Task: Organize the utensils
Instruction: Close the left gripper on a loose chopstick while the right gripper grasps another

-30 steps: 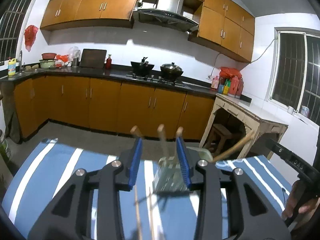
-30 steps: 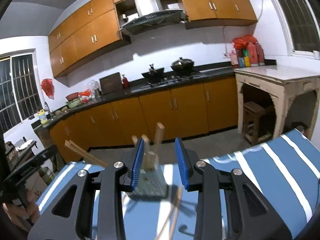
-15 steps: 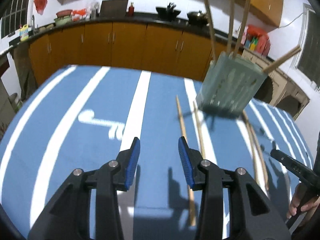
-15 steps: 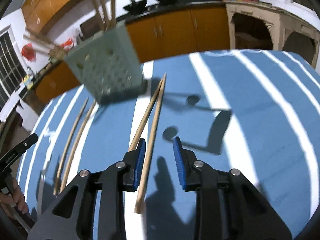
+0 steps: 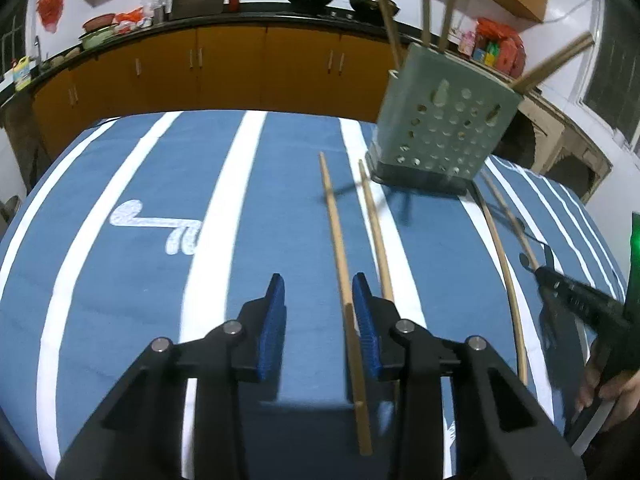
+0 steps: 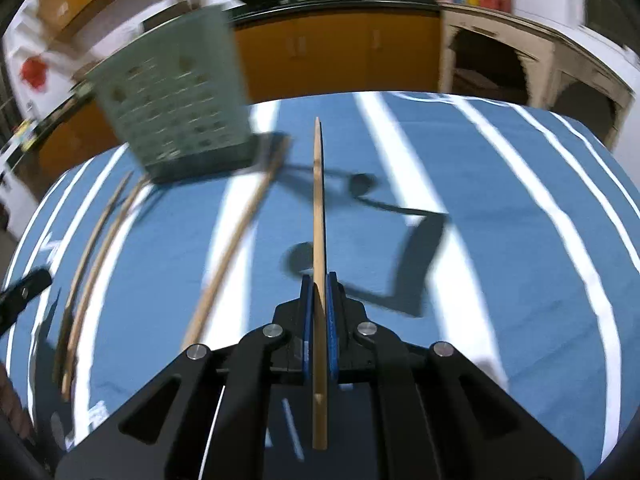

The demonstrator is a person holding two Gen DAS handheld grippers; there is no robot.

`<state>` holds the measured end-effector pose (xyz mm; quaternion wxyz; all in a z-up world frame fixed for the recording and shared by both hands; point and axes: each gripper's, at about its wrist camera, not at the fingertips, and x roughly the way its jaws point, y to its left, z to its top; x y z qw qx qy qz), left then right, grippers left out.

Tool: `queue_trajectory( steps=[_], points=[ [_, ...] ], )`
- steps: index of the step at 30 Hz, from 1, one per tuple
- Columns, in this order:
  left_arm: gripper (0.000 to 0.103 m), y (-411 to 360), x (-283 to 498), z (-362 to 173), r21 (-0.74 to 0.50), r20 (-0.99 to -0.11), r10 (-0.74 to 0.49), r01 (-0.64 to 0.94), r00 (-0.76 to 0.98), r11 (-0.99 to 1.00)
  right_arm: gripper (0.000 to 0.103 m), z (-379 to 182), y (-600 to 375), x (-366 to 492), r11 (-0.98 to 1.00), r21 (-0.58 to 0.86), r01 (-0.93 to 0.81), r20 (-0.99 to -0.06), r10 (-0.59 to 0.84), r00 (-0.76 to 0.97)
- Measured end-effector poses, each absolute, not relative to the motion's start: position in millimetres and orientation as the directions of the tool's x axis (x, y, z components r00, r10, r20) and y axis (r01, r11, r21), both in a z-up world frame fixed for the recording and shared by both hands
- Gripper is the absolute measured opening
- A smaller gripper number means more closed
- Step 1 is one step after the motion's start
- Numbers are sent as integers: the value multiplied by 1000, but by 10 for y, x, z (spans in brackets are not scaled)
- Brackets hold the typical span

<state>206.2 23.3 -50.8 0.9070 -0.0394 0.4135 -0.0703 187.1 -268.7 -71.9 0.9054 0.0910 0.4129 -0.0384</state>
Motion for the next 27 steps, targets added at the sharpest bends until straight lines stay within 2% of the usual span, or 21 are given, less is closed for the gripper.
queue_trajectory(
  steps=[3,8,14,21,25,27],
  points=[
    [29,158,2101,-555,-113,-759,-159,112,631,987,7,-713,-2857,1868,968,155,197,-757,-12,653],
    [26,16,2162,-652,-70,-786,-142,141,602,988,7,-714,-2880,1847,973,140,183,-754,-15,656],
    [8,-66,2201,-718,2,-791,-83,139,606,990,7,-712,-2832,1828,982,123,143,-753,-1,658],
    [8,366,2337,-710,-2,-790,-2,0,613,1000,7,-709,-2899,1854,981,120,150,-754,-8,657],
    [8,453,2325,-695,-30,-792,-32,14,610,999,7,-709,-2890,1863,983,119,137,-755,0,656],
    [15,438,2296,-697,-37,-786,-54,40,615,999,7,-711,-2878,1869,984,116,134,-756,0,655]
  ],
)
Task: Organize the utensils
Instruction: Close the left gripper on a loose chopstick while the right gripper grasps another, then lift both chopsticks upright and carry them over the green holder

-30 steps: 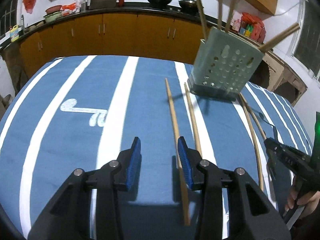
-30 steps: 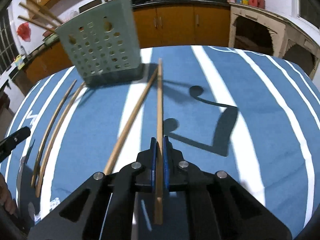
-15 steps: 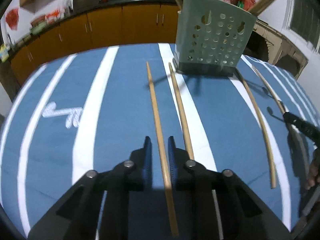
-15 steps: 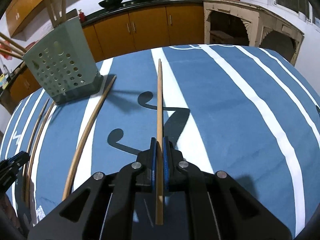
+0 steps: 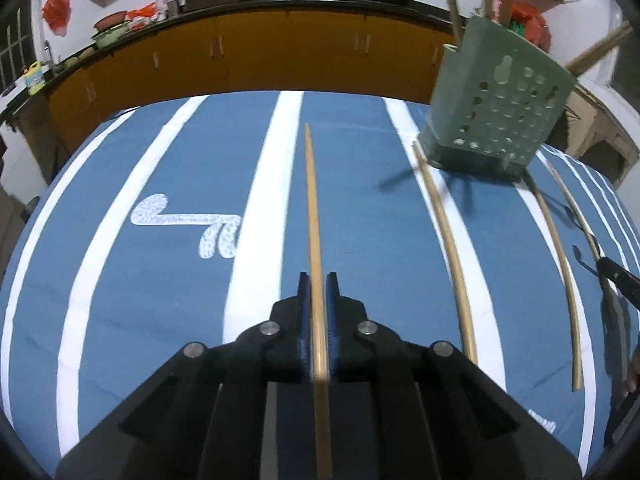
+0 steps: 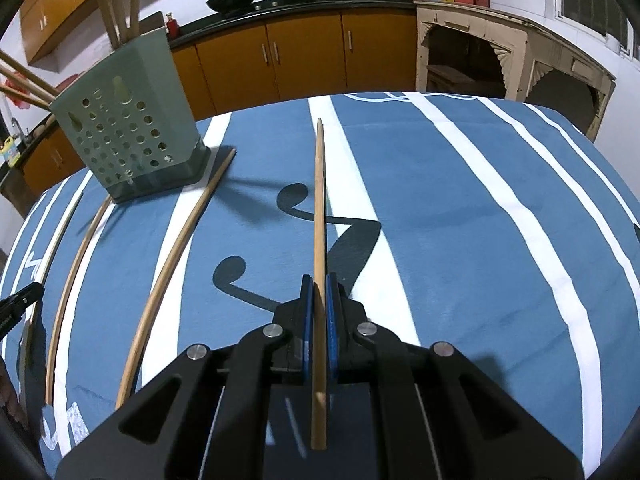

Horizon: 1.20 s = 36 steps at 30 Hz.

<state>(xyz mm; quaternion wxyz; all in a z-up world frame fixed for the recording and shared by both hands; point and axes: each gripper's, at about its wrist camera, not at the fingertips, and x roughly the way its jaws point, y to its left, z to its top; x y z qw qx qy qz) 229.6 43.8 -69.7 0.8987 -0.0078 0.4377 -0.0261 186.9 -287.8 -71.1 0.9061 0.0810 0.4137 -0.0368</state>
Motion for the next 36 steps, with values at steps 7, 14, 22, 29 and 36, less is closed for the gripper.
queue_trajectory(
  steps=[7,14,22,29,36],
  points=[
    [20,373,2287,-711,-28,-784,-59,60,617,998,8,-716,-2870,1870,985,114,133,-756,0,654],
    [20,373,2281,-711,-28,-784,-59,60,618,998,8,-717,-2874,1871,984,116,133,-757,1,654],
    [20,413,2201,-714,-31,-784,-60,58,618,998,8,-727,-2862,1801,985,125,120,-756,16,654],
    [8,428,2189,-700,-27,-792,-58,61,608,998,7,-681,-2902,1762,982,151,113,-746,38,665],
    [8,461,2069,-501,-39,-767,-80,79,637,996,7,-345,-2955,1625,981,167,99,-670,39,741]
  ],
)
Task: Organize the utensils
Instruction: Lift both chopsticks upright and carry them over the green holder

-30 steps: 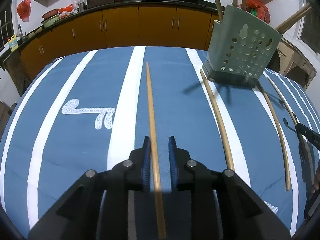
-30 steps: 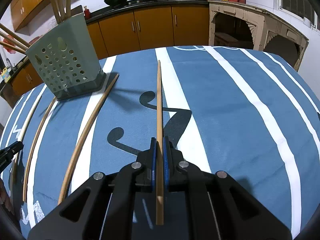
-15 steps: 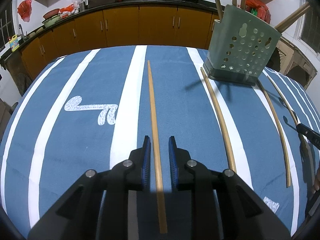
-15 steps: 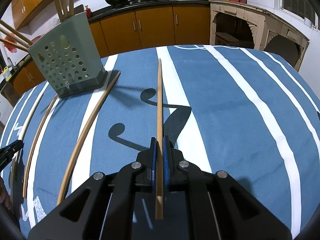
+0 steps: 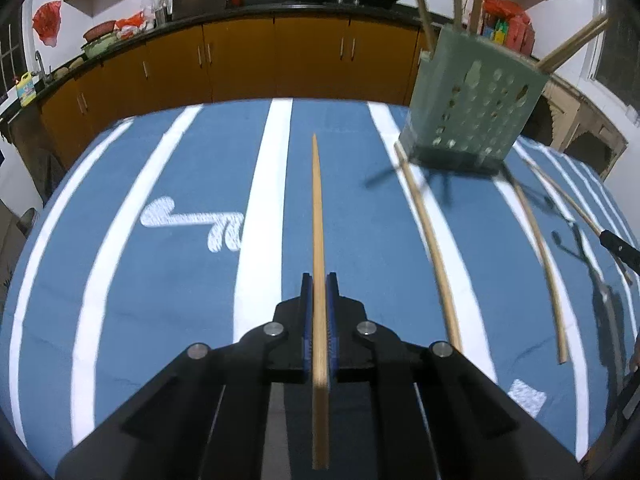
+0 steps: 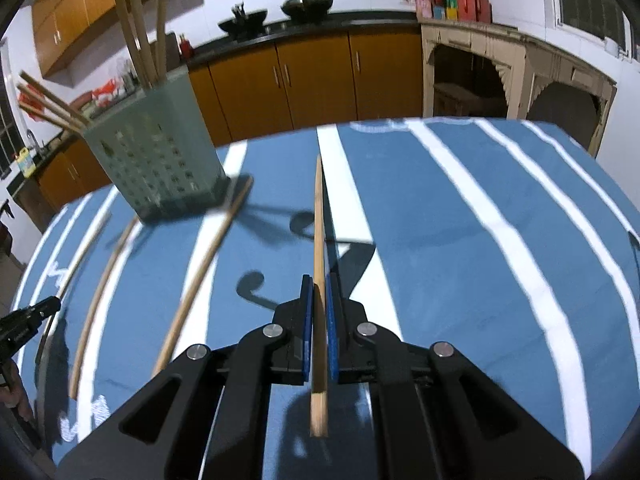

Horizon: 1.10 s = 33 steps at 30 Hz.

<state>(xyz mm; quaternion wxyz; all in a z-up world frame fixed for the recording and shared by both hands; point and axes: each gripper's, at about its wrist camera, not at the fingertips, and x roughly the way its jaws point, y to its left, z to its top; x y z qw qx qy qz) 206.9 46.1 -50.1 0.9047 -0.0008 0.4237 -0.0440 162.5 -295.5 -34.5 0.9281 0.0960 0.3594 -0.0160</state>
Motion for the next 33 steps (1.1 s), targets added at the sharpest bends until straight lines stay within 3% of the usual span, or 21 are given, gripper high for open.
queue_trajectory(
  steps=[15,29,33],
  points=[
    [8,567,1865,275,-138,-584,-163,101,795,985,7,82,-3056,1509,970,231,82,-540,57,840],
    [8,534,1855,404,-156,-552,-177,108,815,982,7,170,-3106,1490,966,246,79,-509,59,859],
    [7,529,1826,509,-150,-531,-187,126,827,981,7,372,-3074,1447,966,257,35,-450,88,889]
  ],
)
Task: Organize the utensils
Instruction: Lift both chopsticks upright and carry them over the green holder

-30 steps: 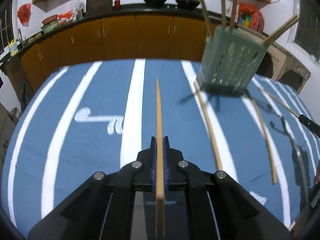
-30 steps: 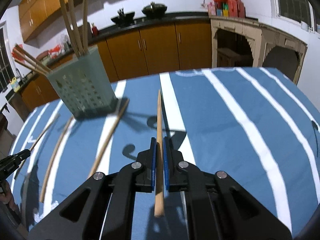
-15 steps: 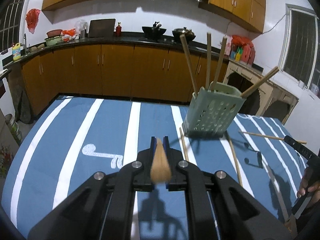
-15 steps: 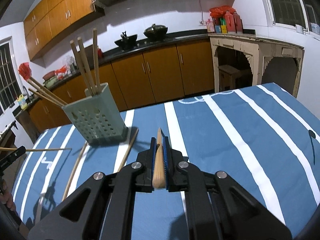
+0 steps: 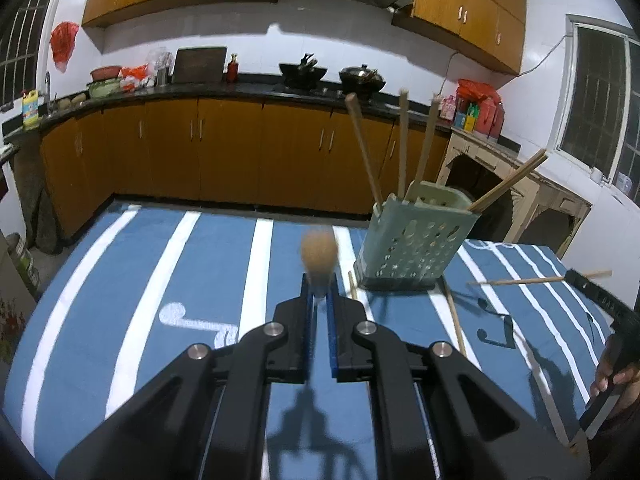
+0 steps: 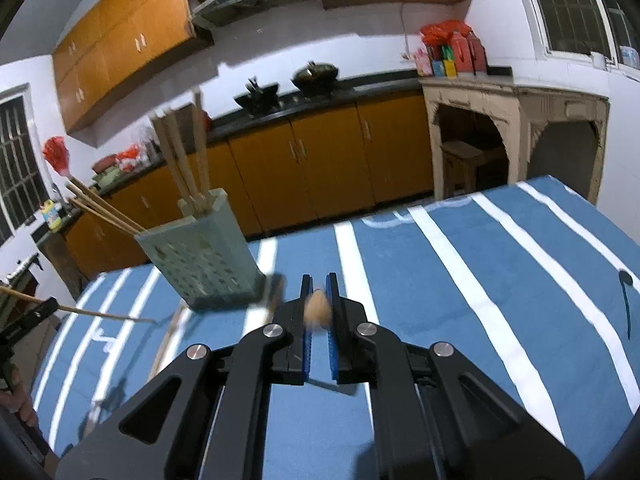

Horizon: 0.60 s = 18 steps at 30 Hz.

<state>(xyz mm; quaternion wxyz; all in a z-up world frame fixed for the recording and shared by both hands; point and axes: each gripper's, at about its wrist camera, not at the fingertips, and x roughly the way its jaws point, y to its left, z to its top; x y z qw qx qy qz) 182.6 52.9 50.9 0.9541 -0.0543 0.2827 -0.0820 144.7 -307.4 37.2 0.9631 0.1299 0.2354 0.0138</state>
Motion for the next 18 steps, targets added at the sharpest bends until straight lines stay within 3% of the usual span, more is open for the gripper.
queue_trajectory(
  steps=[18],
  points=[
    [7,109,1658,1390,-80,-396,-288,279,872,957,7,1428,-2665,1337,945,254,-205,-198,258,946]
  ],
)
